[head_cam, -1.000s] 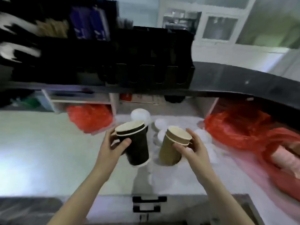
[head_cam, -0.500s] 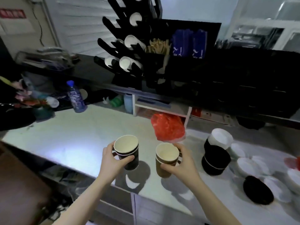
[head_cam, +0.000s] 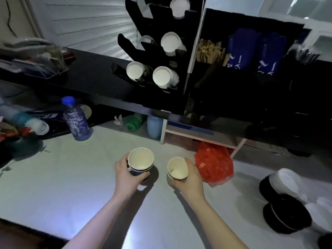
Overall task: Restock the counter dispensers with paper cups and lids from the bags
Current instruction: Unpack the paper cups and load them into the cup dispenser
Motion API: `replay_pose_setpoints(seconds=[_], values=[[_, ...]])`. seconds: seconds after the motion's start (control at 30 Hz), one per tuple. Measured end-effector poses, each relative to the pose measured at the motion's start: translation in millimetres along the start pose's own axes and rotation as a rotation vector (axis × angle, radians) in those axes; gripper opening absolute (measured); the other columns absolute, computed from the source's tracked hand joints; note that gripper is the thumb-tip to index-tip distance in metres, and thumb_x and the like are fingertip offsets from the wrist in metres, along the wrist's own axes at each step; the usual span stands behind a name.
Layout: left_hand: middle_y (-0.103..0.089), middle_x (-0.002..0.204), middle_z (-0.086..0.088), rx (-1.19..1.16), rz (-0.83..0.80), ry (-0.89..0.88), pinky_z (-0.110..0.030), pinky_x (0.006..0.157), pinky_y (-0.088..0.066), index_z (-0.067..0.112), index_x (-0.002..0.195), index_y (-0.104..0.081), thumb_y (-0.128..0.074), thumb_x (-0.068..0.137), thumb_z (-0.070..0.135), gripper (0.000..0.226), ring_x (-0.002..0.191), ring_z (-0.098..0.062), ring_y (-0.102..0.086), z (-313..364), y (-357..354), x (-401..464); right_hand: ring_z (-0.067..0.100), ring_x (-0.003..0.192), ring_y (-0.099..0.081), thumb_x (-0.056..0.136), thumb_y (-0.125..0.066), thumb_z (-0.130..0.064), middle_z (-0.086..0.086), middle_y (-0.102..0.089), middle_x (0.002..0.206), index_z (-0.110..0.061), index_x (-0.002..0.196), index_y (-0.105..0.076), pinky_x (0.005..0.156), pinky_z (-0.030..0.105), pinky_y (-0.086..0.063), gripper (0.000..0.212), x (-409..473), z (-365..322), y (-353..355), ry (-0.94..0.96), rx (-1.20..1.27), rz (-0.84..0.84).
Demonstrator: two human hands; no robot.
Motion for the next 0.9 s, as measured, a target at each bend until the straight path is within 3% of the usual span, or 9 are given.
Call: replay_pose_setpoints(seconds=[0.1,0.23,0.4,0.5,0.57,0.67,0.73,0.9], values=[[-0.044,0.125,-0.001,-0.042,-0.03,-0.003,-0.03,0.091,-0.049,0.024,0.131,-0.048,-0.092,0.055,0.013,0.089,0.108,-0.01,-0.053,-6,-9,17,0.013,0.125,-0.044,0.07,-0.083,-0.029,-0.008,-0.044,0.141,-0.028,0.142,-0.038,0.084,0.009,-0.039,0.085,14,-2,-8,-0.016,0.021,0.039],[-0.042,0.125,0.002,-0.078,-0.074,-0.017,-0.025,0.093,-0.045,0.029,0.134,-0.045,-0.091,0.057,0.011,0.092,0.107,0.001,-0.05,-7,-19,27,0.015,0.127,-0.046,0.071,-0.081,-0.027,-0.007,-0.047,0.14,-0.03,0.14,-0.039,0.104,0.034,-0.041,0.081,27,-4,-14,-0.031,0.041,0.057],[-0.043,0.127,0.0,-0.115,-0.079,0.037,-0.032,0.093,-0.049,0.023,0.141,-0.04,-0.09,0.06,0.01,0.096,0.109,-0.005,-0.055,-24,-15,18,0.015,0.12,-0.052,0.065,-0.085,-0.021,-0.007,-0.055,0.13,-0.028,0.133,-0.046,0.102,0.039,-0.046,0.079,29,-5,-14,-0.015,0.032,0.063],[-0.047,0.118,0.0,-0.102,-0.018,0.07,-0.026,0.084,-0.051,0.024,0.138,-0.044,-0.088,0.067,0.013,0.084,0.102,-0.012,-0.059,-34,-9,2,0.013,0.114,-0.055,0.06,-0.086,-0.025,-0.01,-0.056,0.123,-0.036,0.127,-0.046,0.097,0.041,-0.05,0.079,25,-1,-14,-0.031,0.052,0.077],[-0.051,0.109,0.001,-0.092,0.026,0.079,-0.016,0.073,-0.05,0.025,0.132,-0.049,-0.084,0.072,0.01,0.071,0.091,-0.013,-0.06,-36,-8,-11,0.012,0.112,-0.055,0.056,-0.085,-0.034,-0.011,-0.053,0.122,-0.039,0.124,-0.045,0.093,0.039,-0.052,0.079,21,1,-12,-0.027,0.076,0.08],[-0.054,0.105,0.0,-0.073,0.022,0.104,-0.011,0.068,-0.048,0.026,0.126,-0.053,-0.08,0.075,0.007,0.061,0.083,-0.01,-0.059,-39,-11,-30,0.012,0.111,-0.048,0.061,-0.088,-0.027,-0.007,-0.044,0.128,-0.034,0.132,-0.041,0.068,0.01,-0.05,0.086,15,7,-7,-0.045,0.068,0.056],[-0.056,0.104,-0.001,-0.06,-0.005,0.113,-0.011,0.069,-0.047,0.028,0.123,-0.054,-0.079,0.076,0.008,0.057,0.086,-0.01,-0.061,-37,-15,-43,0.018,0.115,-0.046,0.066,-0.088,-0.024,-0.003,-0.039,0.133,-0.03,0.139,-0.039,0.053,-0.001,-0.041,0.089,11,10,-4,-0.059,0.085,-0.005],[-0.06,0.105,0.003,-0.019,-0.087,0.103,-0.019,0.073,-0.049,0.034,0.12,-0.054,-0.076,0.08,0.014,0.049,0.087,-0.005,-0.063,-13,-29,-75,0.022,0.129,-0.044,0.068,-0.086,-0.03,-0.006,-0.033,0.148,-0.034,0.147,-0.029,0.048,0.001,-0.041,0.097,-3,14,16,-0.046,0.128,-0.093]])
Point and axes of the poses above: each hand's wrist, its own x-axis towards the middle knuckle, its own y-axis out of the back of the hand, z = x × y, the point moved 5 cm from there along x, towards the middle knuckle
